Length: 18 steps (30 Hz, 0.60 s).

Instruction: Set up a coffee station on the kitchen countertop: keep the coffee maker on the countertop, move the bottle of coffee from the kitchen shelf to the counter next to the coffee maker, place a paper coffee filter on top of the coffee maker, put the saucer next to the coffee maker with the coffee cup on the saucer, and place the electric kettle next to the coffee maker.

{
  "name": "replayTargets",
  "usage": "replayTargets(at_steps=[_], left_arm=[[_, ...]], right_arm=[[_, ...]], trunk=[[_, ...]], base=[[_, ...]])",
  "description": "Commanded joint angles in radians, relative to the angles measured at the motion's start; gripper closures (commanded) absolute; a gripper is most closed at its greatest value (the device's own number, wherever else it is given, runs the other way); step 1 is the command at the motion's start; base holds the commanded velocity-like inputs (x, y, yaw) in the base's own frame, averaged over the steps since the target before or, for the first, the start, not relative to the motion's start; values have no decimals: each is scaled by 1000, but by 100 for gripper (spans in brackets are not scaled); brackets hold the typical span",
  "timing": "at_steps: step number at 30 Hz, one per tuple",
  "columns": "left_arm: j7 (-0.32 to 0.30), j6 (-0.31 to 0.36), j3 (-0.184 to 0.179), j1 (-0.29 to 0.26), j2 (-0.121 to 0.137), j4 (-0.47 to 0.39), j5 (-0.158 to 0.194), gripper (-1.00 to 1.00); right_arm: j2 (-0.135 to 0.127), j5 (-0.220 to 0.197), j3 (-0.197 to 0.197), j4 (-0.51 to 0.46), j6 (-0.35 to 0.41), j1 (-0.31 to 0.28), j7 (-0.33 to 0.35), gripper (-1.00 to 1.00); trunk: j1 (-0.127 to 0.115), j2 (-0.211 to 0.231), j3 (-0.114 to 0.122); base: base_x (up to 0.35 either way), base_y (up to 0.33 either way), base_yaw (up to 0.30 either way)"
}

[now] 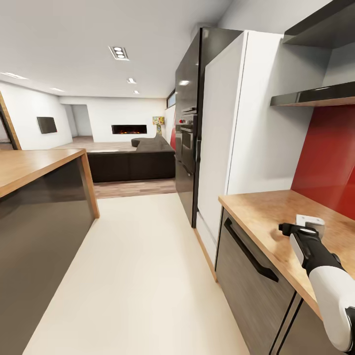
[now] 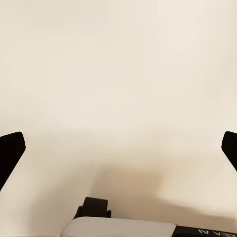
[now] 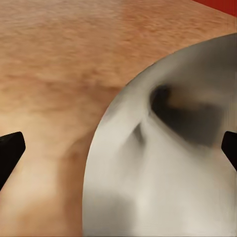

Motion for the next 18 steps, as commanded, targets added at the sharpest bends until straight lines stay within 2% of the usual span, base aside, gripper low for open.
replayTargets(at_steps=[1,18], left_arm=[[-1,-1,1,0,0,-2,6,-100],[-1,-1,1,0,0,-1,6,-100]], right_arm=[[0,10,-2,-2,8,0,-1,-100],[1,10,-1,-1,8,0,-2,-100]], trunk=[[0,-1,-1],[0,-1,-1]], base=[[0,0,0],[45,25,0]])
